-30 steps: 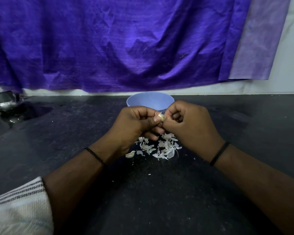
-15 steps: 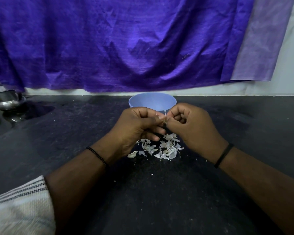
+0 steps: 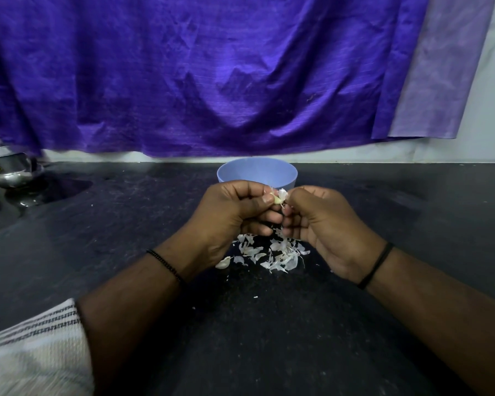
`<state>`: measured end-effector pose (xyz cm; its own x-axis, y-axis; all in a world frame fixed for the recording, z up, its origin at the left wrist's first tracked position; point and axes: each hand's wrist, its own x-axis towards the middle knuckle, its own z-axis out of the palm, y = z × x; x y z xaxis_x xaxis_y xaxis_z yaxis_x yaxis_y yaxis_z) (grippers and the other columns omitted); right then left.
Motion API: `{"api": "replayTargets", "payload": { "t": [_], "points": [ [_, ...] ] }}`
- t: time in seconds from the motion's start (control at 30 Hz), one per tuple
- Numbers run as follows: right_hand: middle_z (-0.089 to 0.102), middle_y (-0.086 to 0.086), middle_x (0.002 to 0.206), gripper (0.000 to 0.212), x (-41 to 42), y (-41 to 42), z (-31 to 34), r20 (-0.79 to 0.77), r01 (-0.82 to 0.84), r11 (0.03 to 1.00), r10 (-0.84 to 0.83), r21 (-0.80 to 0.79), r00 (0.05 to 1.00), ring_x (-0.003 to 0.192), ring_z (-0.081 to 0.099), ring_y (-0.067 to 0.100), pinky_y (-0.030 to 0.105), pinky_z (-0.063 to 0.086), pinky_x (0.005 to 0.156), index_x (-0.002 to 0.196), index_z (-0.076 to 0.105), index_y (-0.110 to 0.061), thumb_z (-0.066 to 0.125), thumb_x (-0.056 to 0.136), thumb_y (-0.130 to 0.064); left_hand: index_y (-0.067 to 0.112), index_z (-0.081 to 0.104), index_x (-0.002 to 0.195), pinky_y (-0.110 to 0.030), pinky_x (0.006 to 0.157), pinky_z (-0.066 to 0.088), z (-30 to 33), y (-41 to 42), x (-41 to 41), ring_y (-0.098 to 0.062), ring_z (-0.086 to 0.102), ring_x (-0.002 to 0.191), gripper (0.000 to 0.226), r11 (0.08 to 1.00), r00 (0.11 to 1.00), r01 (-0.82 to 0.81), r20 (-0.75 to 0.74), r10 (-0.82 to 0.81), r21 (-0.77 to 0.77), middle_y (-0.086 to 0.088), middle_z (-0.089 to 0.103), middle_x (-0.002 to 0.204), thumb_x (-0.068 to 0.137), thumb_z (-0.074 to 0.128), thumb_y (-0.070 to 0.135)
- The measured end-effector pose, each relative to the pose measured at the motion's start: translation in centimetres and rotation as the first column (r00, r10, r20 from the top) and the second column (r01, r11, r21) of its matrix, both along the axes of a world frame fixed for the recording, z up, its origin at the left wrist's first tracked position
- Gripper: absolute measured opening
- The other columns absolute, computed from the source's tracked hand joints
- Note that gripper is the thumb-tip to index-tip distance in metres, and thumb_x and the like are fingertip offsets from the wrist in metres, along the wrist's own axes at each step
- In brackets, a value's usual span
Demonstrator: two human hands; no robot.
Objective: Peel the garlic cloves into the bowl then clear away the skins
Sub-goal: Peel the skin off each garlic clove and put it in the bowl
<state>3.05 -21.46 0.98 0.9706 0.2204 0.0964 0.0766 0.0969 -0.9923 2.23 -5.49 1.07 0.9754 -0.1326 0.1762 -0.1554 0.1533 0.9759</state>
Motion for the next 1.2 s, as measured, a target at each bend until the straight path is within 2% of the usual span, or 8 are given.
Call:
{"api": "replayTargets", "payload": {
  "t": [0.13,0.23,0.43,0.6,0.87,0.97,1.1,1.2],
  "points": [
    [0.058,-0.002,0.058,0.028,-0.2,0.3,0.0,-0.098,0.021,0.996,-0.012,0.086,0.995,0.057,0.052,0.012,0.029,0.049,0.062,0.066,0.061,-0.012,0.052,0.092,-0.008,-0.004,0.068,0.100,-0.022,0.052,0.056,-0.2,-0.2,0.0,-0.016,0.069,0.065,0.013,0.999,0.999,-0.038,0.034,0.038,0.004,-0.013,0.073,0.079,0.090,0.060,-0.001],
    [0.059,0.000,0.062,0.026,-0.4,0.3,-0.1,-0.095,0.023,0.999,-0.018,0.047,0.995,0.058,0.053,0.012,0.030,0.048,0.062,0.069,0.061,-0.012,0.053,0.093,-0.012,-0.005,0.068,0.101,-0.023,0.052,0.056,-0.2,-0.3,0.0,-0.017,0.069,0.066,0.014,0.997,0.996,-0.064,0.068,0.061,0.053,-0.016,0.073,0.082,0.091,0.061,-0.001],
    [0.069,0.004,0.076,0.016,0.1,-0.2,-0.6,0.167,0.305,0.933,-0.275,-0.190,0.947,0.068,0.058,0.016,0.034,0.050,0.063,0.084,0.067,-0.011,0.056,0.095,-0.014,-0.006,0.069,0.101,-0.027,0.048,0.054,-0.2,-0.2,-0.1,-0.016,0.066,0.059,0.012,0.947,0.961,-0.231,0.205,0.187,0.221,-0.015,0.072,0.080,0.092,0.062,-0.001],
    [0.075,-0.001,0.076,0.011,-0.1,-0.2,-0.6,0.295,0.234,0.939,-0.155,-0.253,0.943,0.067,0.066,0.009,0.035,0.055,0.067,0.085,0.075,-0.019,0.073,0.087,-0.030,0.005,0.072,0.093,-0.032,0.049,0.054,-0.3,-0.2,0.0,-0.021,0.068,0.061,0.007,0.918,0.941,-0.293,0.248,0.228,0.267,-0.010,0.071,0.075,0.091,0.065,0.002],
    [0.075,-0.002,0.073,0.011,0.1,-0.3,-0.6,0.387,0.288,0.906,-0.156,-0.311,0.909,0.071,0.070,0.024,0.046,0.059,0.070,0.080,0.075,-0.017,0.070,0.089,-0.015,0.008,0.072,0.090,-0.027,0.046,0.053,-0.2,-0.3,-0.2,-0.020,0.065,0.060,0.011,0.930,0.950,-0.261,0.239,0.200,0.259,-0.007,0.071,0.072,0.090,0.065,0.000],
    [0.074,-0.003,0.070,0.012,0.1,-0.3,-0.8,0.414,0.322,0.888,-0.172,-0.327,0.894,0.065,0.069,0.019,0.040,0.059,0.064,0.079,0.075,-0.019,0.069,0.088,-0.015,0.009,0.072,0.093,-0.028,0.049,0.055,-0.3,-0.3,-0.2,-0.018,0.066,0.060,0.009,0.904,0.944,-0.279,0.266,0.196,0.325,-0.008,0.072,0.076,0.092,0.066,0.003],
    [0.071,-0.007,0.064,0.009,-0.1,-0.3,-1.1,0.490,0.385,0.866,-0.198,-0.318,0.849,0.053,0.061,0.002,0.018,0.048,0.051,0.078,0.076,-0.020,0.073,0.086,-0.017,0.017,0.072,0.091,-0.020,0.055,0.053,-0.6,-0.1,0.0,-0.004,0.065,0.058,0.001,0.722,0.870,-0.422,0.469,0.152,0.548,0.007,0.070,0.074,0.090,0.071,0.016],
    [0.073,-0.005,0.069,0.008,0.1,-0.4,-1.1,0.458,0.377,0.884,-0.224,-0.276,0.860,0.063,0.067,0.005,0.021,0.054,0.059,0.082,0.076,-0.020,0.072,0.087,-0.015,0.015,0.071,0.084,-0.019,0.051,0.051,-0.6,-0.3,-0.1,-0.003,0.064,0.055,0.005,0.706,0.875,-0.430,0.451,0.174,0.563,0.004,0.069,0.065,0.086,0.074,0.013]
  ]
}}
